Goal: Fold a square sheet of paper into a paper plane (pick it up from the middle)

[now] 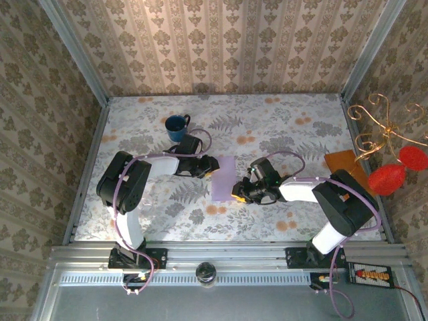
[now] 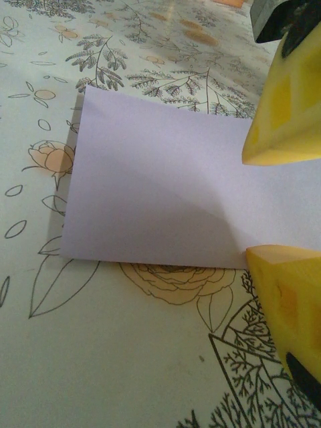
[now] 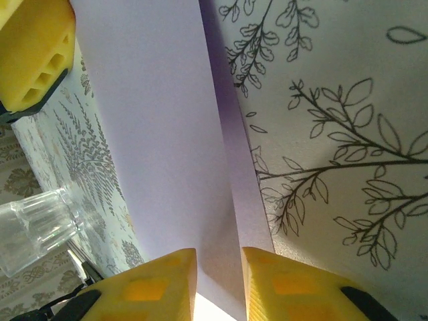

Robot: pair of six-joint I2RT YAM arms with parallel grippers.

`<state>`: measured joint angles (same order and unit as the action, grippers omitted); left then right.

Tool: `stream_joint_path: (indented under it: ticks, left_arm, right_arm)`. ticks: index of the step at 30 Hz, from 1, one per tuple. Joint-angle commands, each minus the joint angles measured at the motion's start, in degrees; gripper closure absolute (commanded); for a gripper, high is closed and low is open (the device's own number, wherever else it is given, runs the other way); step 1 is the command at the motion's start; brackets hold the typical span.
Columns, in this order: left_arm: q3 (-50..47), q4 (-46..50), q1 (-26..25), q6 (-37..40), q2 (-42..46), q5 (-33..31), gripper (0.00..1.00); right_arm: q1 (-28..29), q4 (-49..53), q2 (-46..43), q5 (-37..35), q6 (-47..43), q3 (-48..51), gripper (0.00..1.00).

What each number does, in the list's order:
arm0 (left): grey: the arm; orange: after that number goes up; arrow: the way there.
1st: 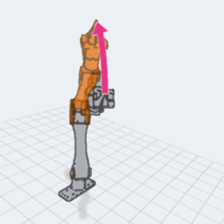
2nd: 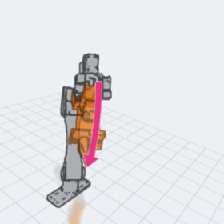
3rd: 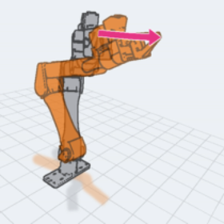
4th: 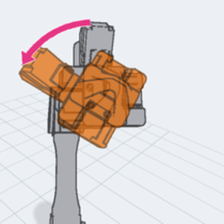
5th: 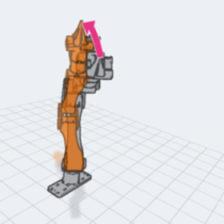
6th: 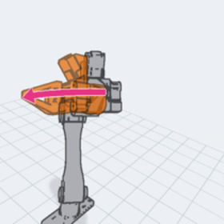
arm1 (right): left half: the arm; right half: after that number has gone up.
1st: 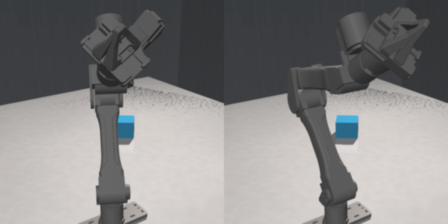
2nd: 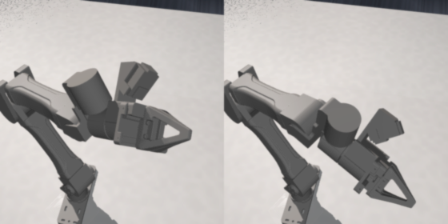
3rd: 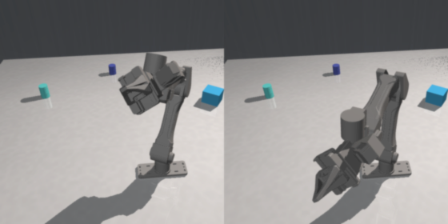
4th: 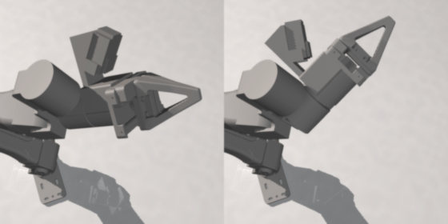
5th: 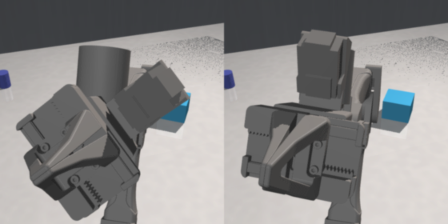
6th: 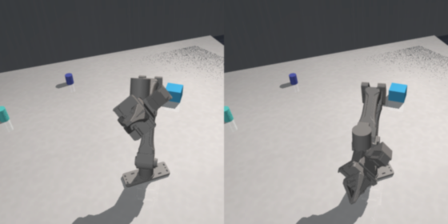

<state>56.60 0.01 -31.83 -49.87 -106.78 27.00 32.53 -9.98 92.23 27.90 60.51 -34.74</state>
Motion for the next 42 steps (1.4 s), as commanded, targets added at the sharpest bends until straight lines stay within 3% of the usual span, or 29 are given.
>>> stream_joint_path:
  ticks: [1, 8, 12, 16, 42]
  left_arm:
    - [-2.0, 4.9, -0.3, 1.0, -0.3, -1.1, 0.63]
    - [-2.1, 4.5, -0.2, 0.7, 0.4, 0.3, 0.63]
    - [-4.1, -2.9, 0.6, -2.0, 2.8, 4.6, 0.65]
    - [-5.0, -7.2, 1.5, -2.7, 6.1, 5.3, 0.66]
    - [-0.6, -0.4, 1.3, 1.3, -2.8, 4.7, 0.68]
  right_arm:
    - [0.2, 0.7, -0.4, 0.1, 0.8, -0.2, 0.78]
    - [0.2, 5.2, -2.0, -1.6, 0.2, -1.0, 0.83]
    - [0.1, 6.6, -2.5, -1.7, 0.0, -1.5, 0.95]
    - [0.1, 8.3, -3.2, -2.1, -0.9, -1.9, 0.99]
    - [-0.3, 4.9, 0.1, 4.5, -4.0, -8.2, 1.0]
